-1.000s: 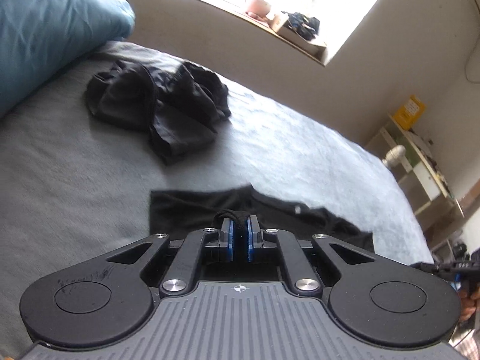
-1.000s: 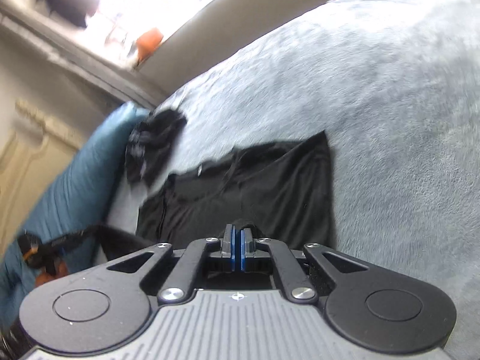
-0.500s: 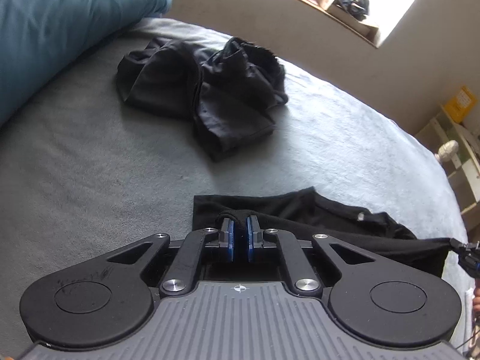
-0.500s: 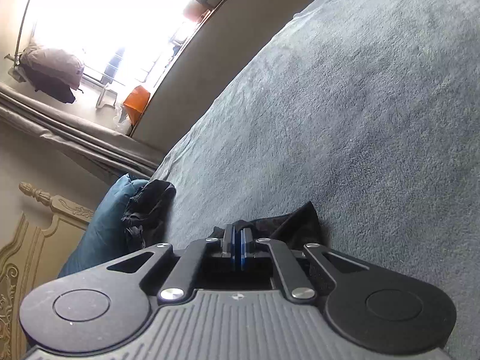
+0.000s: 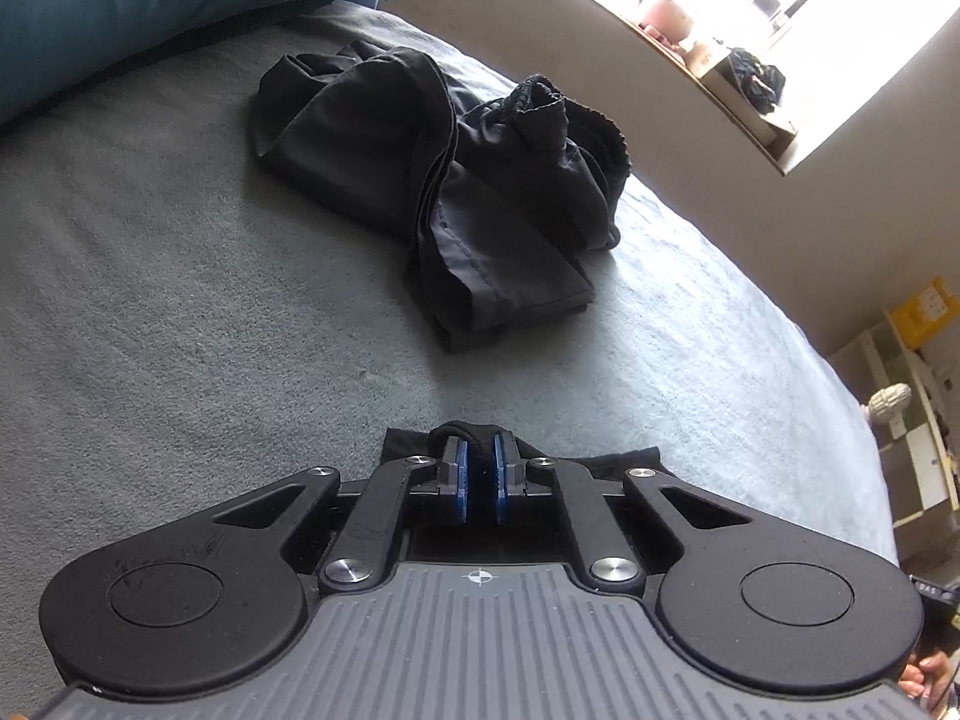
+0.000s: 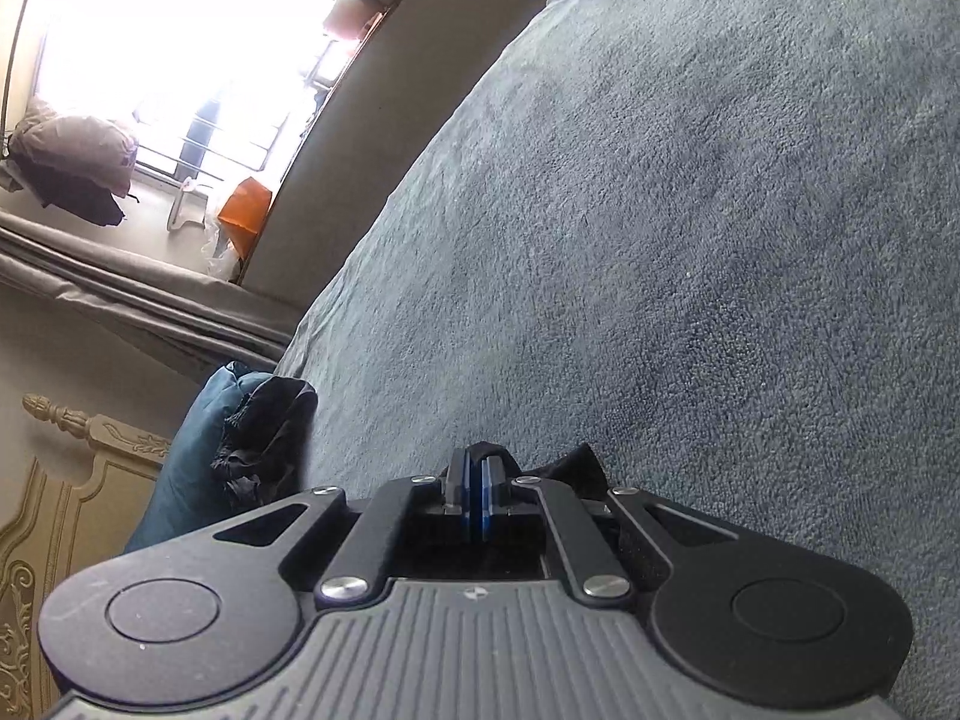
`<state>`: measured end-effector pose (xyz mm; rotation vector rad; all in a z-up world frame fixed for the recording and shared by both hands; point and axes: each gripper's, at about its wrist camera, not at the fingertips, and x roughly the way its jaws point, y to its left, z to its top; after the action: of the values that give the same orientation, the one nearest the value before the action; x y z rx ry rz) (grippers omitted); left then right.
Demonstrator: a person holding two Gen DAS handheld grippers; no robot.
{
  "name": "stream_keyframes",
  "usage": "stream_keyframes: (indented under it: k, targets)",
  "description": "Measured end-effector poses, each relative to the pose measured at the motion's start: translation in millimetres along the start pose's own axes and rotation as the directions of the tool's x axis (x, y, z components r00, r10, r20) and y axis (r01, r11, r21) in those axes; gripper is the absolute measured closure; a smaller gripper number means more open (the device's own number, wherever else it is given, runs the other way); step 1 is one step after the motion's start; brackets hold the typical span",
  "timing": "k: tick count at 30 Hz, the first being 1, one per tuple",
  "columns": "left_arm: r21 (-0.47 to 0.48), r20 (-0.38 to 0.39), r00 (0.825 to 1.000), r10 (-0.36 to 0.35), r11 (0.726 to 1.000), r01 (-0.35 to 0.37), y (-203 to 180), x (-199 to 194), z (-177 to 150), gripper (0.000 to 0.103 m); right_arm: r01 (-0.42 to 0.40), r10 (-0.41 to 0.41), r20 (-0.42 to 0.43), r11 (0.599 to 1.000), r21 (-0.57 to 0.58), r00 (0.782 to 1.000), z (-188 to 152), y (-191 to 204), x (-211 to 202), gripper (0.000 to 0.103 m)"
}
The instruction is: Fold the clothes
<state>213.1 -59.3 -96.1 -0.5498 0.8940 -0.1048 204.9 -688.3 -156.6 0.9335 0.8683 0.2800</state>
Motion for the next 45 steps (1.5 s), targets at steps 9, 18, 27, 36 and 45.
stream_keyframes:
  k: [9, 18, 27, 36, 45]
  targets:
    - [-0.249, -0.007, 0.996, -0.091, 0.965, 0.086, 29.6, 26.8, -1.2, 0.092, -0.048, 0.049, 0.002, 0.985, 0.166, 0.999, 2.2, -38.4, 18.1, 0.1]
    - [-0.397, 0.159, 0.983, -0.089, 0.906, 0.146, 44.1, 21.9, -7.5, 0.071, -0.231, 0.166, 0.209, 0.912, 0.34, 0.964, 2.1, -81.8, 4.1, 0.091]
    - [-0.162, 0.161, 0.987, 0.01, 0.987, 0.016, 19.6, -14.8, -9.9, 0.07, -0.104, 0.107, 0.047, 0.993, -0.059, 0.993, -12.4, 8.8, 3.3, 0.089]
    - [0.156, 0.027, 0.989, 0.143, 0.977, -0.146, 11.4, -73.4, -23.1, 0.066, -0.061, 0.049, -0.066, 0.979, -0.193, 0.997, -47.2, 54.6, -15.1, 0.089]
    - [0.202, 0.085, 0.794, 0.602, 0.77, -0.605, 27.9, -197.2, 20.8, 0.063, -0.06, 0.045, 0.084, 0.98, 0.191, 0.995, -33.8, -69.4, -60.6, 0.081]
